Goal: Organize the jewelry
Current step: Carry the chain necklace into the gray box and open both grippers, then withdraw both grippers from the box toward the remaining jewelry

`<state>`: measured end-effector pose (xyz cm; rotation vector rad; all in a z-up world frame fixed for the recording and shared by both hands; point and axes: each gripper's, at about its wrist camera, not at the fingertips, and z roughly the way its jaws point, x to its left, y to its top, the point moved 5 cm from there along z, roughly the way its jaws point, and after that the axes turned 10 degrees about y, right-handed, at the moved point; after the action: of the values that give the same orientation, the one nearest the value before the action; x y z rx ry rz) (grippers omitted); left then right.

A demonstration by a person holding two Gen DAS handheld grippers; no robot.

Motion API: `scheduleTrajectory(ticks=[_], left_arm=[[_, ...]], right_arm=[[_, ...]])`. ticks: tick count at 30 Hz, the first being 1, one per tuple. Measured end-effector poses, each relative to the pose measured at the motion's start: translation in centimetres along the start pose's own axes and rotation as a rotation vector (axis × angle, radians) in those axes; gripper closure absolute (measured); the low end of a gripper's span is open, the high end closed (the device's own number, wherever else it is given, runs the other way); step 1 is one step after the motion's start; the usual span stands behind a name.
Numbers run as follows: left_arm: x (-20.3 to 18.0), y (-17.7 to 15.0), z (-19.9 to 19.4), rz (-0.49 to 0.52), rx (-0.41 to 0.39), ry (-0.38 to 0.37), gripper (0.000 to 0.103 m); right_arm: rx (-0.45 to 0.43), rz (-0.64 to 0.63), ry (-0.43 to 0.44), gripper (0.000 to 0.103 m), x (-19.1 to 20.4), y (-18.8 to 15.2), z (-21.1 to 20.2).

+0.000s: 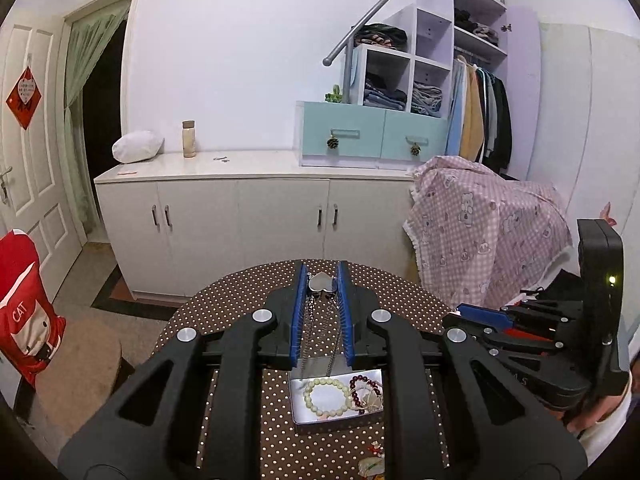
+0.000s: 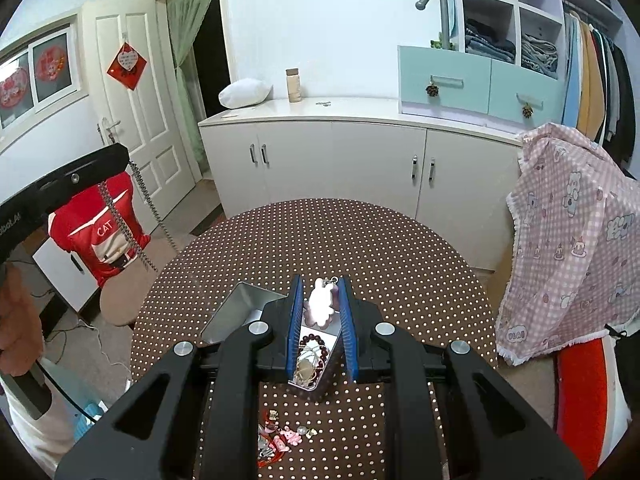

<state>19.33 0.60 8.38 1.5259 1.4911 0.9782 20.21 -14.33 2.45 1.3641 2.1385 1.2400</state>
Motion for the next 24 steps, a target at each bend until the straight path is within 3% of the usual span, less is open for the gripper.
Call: scheduleTrajectory(ticks=[6,15,17,19,20,22,24], left_arm=[[-0.6,-1.6,2.3,0.012,0.058,-0.004,0.087],[-2.0,-7.3,7.7,0.063,0.221,-0.043,0.087],[-2.3,-8.5,8.6,0.100,0.257,-0.046,0.085],[-2.3,-9.5,9.1,0.130,0.285,-0.040,0.060],[-2.1,-9.8,9.1,0.131,0.285,-0.045,0.039],[-1.7,-10.2,8.7,0.135,0.246,-0.034,0.038],[-1.6,-10.6,8.4,0.148,0.242,-0.035,0.038]], right_arm=[[0.050,-0.017,0.012,0.087,0.1,-1.3,2.0],[0.175,-0.030,0.053,0.086,-0.1,-3.3,6.2],[0.181,-0.019,0.046,0.079,-0.5,-3.4,6.4],[0.177,-0.029,0.039,0.062,-0.6,-3.6,6.3],[0.174,-0.035,0.026,0.058,-0.7,-3.8,6.3],[0.181,-0.044,0.011,0.050,-0.8,-4.1,6.5],[0.194,-0.048,0.008,0.049,-0.8,-4.6,6.8]])
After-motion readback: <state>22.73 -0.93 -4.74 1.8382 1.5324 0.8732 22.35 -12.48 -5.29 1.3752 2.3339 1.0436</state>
